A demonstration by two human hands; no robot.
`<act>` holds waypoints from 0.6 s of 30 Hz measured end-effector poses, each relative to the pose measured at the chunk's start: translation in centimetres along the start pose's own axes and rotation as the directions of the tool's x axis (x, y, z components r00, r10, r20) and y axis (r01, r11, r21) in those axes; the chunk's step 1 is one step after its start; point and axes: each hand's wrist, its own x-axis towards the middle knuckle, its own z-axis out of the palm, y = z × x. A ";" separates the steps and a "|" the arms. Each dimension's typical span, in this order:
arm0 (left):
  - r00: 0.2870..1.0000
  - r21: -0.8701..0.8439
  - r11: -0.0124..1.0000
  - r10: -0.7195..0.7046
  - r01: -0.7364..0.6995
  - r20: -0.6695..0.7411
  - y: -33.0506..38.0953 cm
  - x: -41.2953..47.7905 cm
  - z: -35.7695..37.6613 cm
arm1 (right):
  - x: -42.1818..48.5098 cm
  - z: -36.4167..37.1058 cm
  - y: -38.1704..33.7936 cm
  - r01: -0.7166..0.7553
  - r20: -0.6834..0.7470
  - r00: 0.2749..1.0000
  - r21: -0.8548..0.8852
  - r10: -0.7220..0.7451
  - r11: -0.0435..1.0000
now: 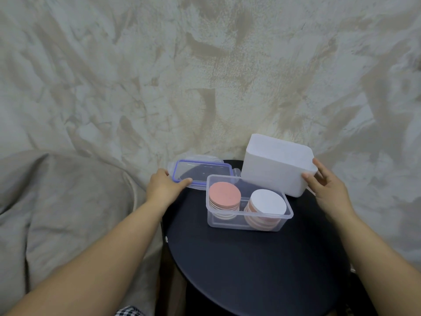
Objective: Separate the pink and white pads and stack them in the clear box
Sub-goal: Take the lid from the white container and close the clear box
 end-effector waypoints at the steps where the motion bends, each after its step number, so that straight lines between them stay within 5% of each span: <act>1: 1.000 -0.020 1.000 0.009 -0.010 -0.022 -0.2 -0.1 0.1 | 0.0 0.0 0.0 0.003 0.002 1.000 0.001 -0.003 1.000; 10: 0.886 0.052 0.897 0.442 -0.439 -0.139 3.6 -1.4 1.1 | 0.2 -0.2 0.1 0.010 0.012 1.000 0.002 -0.010 1.000; 14: 0.886 -0.074 0.886 0.462 -0.458 0.045 10.1 -1.4 3.6 | 0.0 -0.4 0.1 0.007 0.021 1.000 0.017 -0.008 1.000; 18: 0.894 -0.019 0.961 0.263 -0.275 0.362 15.5 -0.6 6.6 | -0.2 -0.6 0.0 0.026 0.037 0.999 0.020 -0.027 0.999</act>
